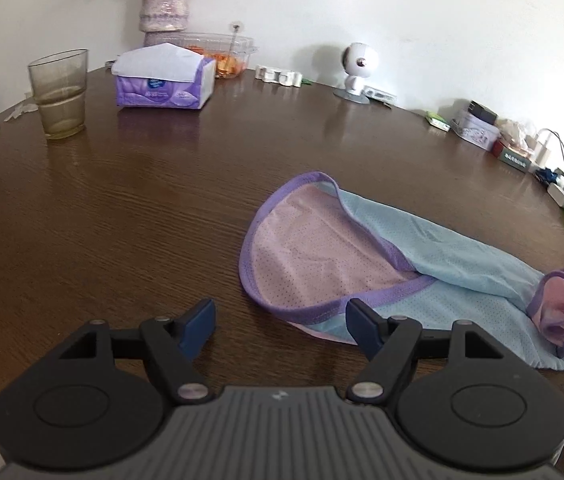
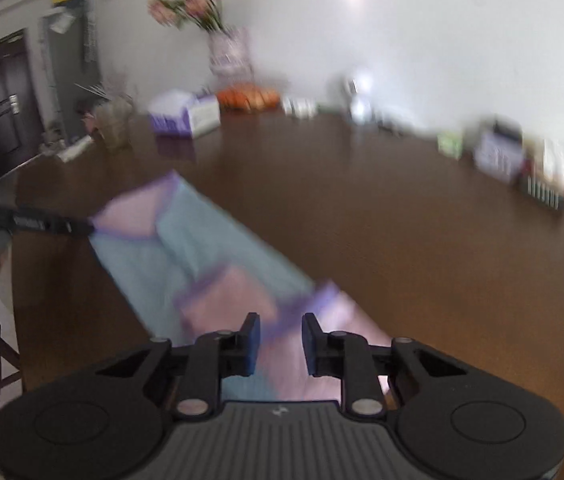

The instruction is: Fold clothes

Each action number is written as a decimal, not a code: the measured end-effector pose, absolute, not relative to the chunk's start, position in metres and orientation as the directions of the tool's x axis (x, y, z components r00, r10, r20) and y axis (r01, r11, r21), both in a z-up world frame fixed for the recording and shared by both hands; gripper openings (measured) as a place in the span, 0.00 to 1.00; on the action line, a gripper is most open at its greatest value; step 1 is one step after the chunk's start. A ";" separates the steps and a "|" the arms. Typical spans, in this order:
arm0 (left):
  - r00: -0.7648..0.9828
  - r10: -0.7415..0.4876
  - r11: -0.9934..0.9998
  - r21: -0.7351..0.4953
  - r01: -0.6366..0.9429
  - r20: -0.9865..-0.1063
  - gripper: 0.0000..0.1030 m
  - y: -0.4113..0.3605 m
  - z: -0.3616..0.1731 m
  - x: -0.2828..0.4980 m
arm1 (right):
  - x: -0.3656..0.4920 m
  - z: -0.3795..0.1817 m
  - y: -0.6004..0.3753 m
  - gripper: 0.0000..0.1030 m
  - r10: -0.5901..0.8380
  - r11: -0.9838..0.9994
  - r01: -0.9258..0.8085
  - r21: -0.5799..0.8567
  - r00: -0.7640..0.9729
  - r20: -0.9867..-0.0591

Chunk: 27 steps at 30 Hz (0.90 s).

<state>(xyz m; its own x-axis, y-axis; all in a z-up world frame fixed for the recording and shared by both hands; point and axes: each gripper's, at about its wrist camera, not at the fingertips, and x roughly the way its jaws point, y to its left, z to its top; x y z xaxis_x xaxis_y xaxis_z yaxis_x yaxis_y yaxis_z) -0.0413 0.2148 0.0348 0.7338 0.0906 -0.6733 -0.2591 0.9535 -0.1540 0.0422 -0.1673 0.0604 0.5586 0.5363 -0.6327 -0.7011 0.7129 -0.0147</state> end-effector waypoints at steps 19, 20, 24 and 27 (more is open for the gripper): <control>0.724 0.220 0.966 0.044 -0.254 -0.653 0.06 0.189 0.036 0.001 | 0.202 0.015 0.113 0.00 0.512 0.358 -0.932 -0.063 0.252 -0.821; 0.726 0.206 0.972 0.053 -0.228 -0.656 0.06 0.193 0.038 0.017 | 0.211 0.015 0.108 0.00 0.496 0.424 -0.903 -0.068 0.294 -0.817; 0.728 0.094 0.996 0.067 -0.066 -0.679 0.06 0.204 0.045 0.112 | 0.266 0.025 0.049 0.00 0.424 0.673 -0.739 -0.024 0.413 -0.806; 0.714 -0.006 0.998 0.039 0.046 -0.701 0.05 0.189 0.049 0.193 | 0.296 0.037 -0.021 0.00 0.339 0.822 -0.569 -0.014 0.509 -0.791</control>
